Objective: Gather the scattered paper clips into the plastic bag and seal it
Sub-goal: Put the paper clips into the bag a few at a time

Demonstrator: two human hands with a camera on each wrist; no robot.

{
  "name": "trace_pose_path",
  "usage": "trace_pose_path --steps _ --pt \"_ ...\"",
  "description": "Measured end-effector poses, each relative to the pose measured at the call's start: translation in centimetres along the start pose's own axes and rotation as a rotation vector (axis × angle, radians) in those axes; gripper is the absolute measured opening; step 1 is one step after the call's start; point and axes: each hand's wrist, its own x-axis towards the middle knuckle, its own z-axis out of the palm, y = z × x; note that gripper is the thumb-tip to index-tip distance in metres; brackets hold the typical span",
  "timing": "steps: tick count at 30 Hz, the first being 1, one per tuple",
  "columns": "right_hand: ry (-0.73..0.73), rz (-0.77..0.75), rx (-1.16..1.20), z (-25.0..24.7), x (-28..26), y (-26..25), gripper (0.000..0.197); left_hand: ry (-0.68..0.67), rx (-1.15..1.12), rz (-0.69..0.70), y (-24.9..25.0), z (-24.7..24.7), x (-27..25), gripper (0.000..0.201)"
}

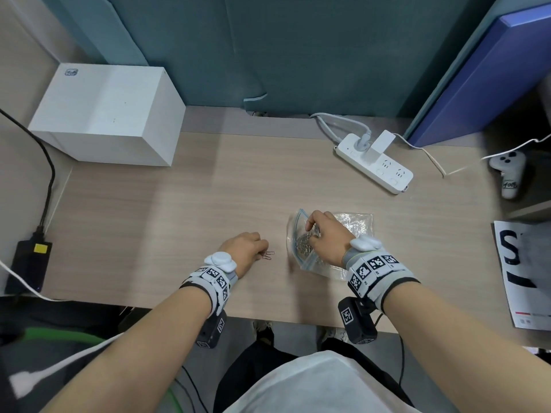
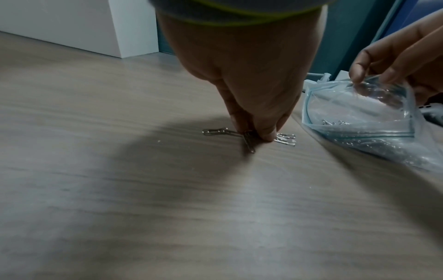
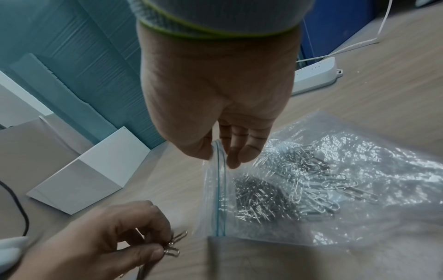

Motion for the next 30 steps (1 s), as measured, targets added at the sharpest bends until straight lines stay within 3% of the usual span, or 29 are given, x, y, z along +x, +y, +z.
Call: trace_pose_path --steps 6,10,14,17,22,26,30 --pt "0.005 -0.009 -0.003 -0.1 -0.2 -0.1 0.016 0.035 -0.110 -0.103 0.6 -0.5 0.7 0.008" --pt "0.002 -0.013 -0.009 0.1 -0.3 -0.3 0.018 0.162 -0.375 -0.187 3.7 -1.4 2.1 0.011" --pt "0.007 -0.017 -0.016 0.3 -0.3 -0.5 0.020 0.145 -0.637 -0.167 6.8 -2.1 3.6 0.018" --pt "0.007 -0.011 -0.008 0.0 -0.5 -0.5 0.020 0.182 -0.480 -0.224 4.4 -2.2 2.7 0.021" --pt "0.013 -0.005 -0.015 -0.1 -0.7 -0.1 0.019 0.013 -0.189 -0.274 1.8 -1.5 0.8 0.045" --pt "-0.001 -0.007 -0.037 0.2 -0.7 -0.2 0.020 -0.006 -0.130 -0.163 2.5 -0.6 1.7 0.024" --pt "-0.004 -0.002 -0.037 0.2 -0.7 -0.4 0.020 -0.011 -0.136 -0.150 2.4 -0.4 2.5 0.011"
